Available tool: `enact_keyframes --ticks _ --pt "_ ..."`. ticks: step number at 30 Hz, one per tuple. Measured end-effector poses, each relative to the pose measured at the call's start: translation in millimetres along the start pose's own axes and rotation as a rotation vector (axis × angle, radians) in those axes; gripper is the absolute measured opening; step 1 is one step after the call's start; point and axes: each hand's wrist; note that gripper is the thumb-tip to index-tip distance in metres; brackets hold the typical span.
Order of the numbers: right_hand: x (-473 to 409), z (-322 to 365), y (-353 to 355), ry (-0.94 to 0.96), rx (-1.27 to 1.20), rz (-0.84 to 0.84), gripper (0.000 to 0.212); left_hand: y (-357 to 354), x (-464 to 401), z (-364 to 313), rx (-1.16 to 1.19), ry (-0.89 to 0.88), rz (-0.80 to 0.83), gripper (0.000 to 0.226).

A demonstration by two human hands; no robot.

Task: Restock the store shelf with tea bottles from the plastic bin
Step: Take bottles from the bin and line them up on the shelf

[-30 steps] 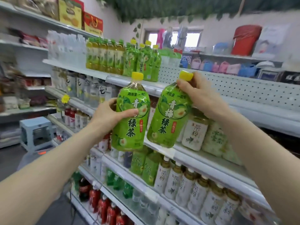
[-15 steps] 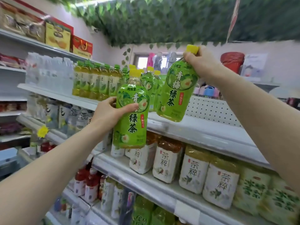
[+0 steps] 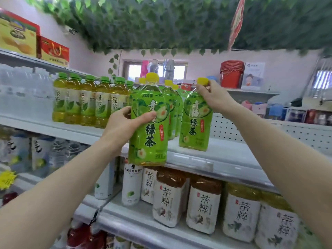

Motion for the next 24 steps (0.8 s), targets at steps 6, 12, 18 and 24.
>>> enact_keyframes --ticks 6,12,18,24 --pt "13 -37 -14 -0.023 0.173 -0.005 0.113 7 -28 3 0.06 -0.017 0.028 0.058" --pt "-20 -57 -36 -0.076 0.184 -0.039 0.102 7 -45 8 0.094 -0.015 0.055 0.052" --pt "-49 -75 -51 -0.153 0.183 -0.032 0.105 7 -52 6 0.114 -0.015 0.078 0.052" --pt "-39 -41 -38 0.01 0.299 -0.064 0.081 6 -49 6 0.084 -0.034 0.098 0.061"
Point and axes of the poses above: each hand's wrist, its own x-axis away from the middle knuckle, its own y-axis out of the back of the hand, z = x × y, and after that the axes turned 10 degrees about -x, right-handed
